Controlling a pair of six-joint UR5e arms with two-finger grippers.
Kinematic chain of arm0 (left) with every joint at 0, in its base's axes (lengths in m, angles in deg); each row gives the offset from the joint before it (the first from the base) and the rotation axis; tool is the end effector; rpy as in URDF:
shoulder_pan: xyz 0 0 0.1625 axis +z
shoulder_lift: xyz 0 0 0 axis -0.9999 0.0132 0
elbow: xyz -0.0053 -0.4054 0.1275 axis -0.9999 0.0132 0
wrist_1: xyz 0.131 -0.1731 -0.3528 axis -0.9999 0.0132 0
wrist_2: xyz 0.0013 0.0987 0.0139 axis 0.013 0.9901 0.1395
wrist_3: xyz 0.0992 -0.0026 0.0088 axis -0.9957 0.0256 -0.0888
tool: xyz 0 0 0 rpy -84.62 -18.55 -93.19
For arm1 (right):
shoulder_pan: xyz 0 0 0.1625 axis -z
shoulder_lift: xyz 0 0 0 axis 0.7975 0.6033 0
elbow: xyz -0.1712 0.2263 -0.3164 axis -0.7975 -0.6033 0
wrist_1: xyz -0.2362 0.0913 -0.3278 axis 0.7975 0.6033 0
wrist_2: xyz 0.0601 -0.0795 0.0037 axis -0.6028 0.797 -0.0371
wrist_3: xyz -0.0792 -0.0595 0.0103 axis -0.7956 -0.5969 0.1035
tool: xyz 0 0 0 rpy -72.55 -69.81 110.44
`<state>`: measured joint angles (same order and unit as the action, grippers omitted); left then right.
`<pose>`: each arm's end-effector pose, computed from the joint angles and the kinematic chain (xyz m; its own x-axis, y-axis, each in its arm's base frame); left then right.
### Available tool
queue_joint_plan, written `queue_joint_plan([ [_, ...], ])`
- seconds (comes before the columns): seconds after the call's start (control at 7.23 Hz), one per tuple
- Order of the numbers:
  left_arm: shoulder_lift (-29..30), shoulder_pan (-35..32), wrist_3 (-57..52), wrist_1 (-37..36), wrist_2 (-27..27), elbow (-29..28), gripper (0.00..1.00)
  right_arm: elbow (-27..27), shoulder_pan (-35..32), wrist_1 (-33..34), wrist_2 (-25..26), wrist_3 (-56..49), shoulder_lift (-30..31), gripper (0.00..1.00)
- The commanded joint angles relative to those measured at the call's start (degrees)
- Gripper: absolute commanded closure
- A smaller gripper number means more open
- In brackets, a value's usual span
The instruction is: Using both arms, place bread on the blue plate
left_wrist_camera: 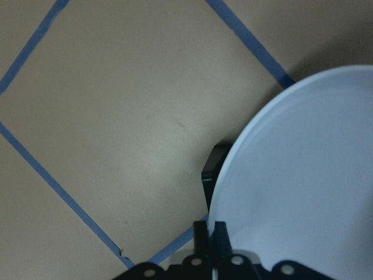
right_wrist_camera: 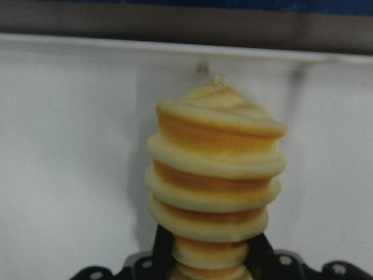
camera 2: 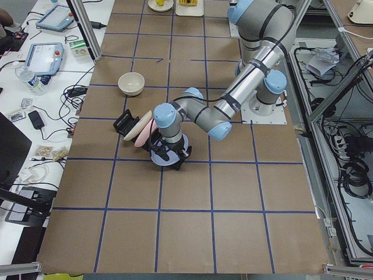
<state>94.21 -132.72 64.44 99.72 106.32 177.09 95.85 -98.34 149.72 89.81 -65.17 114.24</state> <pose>0.3571 -0.4956 0.2754 -0.6681 -0.7182 -0.1945 -0.7379 0.6732 0.0485 -0.2998 -0.4803 0.1877 -0.9917 -0.0580 -0.1148 -0.0838 0.9685 0.2344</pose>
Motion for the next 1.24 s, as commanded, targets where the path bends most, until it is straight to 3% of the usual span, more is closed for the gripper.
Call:
queue_joint_plan([
  [0.0,-2.49,-0.03,-0.15,2.47,0.16,-0.62,1.0,-1.68,0.0,-0.92,0.13,0.15,0.76,1.0],
  [0.41,-8.2,4.36,-3.29,8.9,4.03,-1.68,1.0,-3.01,-0.52,-3.63,-0.39,1.47,3.22,1.0],
  [0.69,-15.13,4.02,-3.15,21.32,1.06,-2.03,1.0,-2.92,-2.01,-6.26,-0.57,4.17,7.52,1.0],
  [0.97,-19.19,3.14,-3.22,27.79,-8.74,-1.59,1.0,-3.01,-5.08,-10.39,-0.57,8.3,11.73,1.0],
  [1.11,-19.9,1.83,-4.1,29.03,-19.24,-0.37,1.0,-3.01,-6.58,-13.89,-1.18,11.55,14.19,1.0],
])
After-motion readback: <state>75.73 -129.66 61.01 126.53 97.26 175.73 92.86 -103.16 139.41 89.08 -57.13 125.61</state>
